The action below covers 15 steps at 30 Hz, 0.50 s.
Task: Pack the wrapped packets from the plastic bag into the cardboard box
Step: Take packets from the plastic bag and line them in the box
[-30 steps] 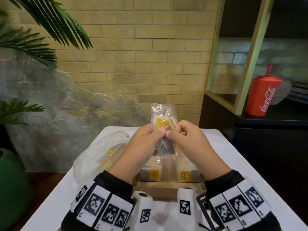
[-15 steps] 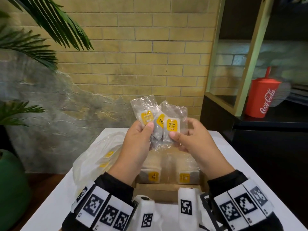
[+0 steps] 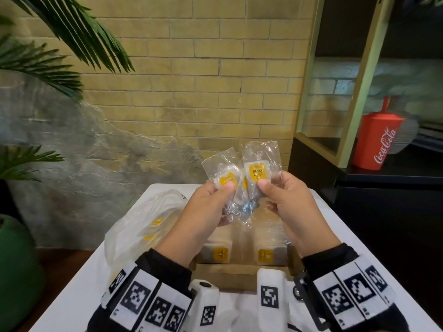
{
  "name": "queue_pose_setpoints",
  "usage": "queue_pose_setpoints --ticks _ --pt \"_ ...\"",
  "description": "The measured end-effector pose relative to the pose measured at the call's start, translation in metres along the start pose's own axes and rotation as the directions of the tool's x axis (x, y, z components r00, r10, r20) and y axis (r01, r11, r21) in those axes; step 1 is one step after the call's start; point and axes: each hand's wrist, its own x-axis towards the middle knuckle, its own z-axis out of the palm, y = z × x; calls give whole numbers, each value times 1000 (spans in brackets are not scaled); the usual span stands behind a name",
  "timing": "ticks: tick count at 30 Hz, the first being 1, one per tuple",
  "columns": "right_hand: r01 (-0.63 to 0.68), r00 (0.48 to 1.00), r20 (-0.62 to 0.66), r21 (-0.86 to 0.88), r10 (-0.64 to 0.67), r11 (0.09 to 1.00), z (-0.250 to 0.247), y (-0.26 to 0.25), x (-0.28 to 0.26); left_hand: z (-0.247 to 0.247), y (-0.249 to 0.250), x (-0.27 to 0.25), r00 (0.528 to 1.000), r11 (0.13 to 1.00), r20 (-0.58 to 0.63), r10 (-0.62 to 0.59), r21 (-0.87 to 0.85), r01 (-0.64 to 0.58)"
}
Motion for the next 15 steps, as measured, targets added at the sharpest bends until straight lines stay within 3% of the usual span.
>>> queue_pose_setpoints --ticks 4,9,15 --pt "19 998 -54 77 -15 997 -5 -3 3 -4 1 3 997 996 -78 -19 -92 12" --pt "42 999 -31 125 -38 991 -12 -7 4 -14 0 7 985 994 -132 109 10 -109" --pt "72 996 47 28 -73 997 -2 -1 1 -13 -6 5 971 970 -72 227 110 -219"
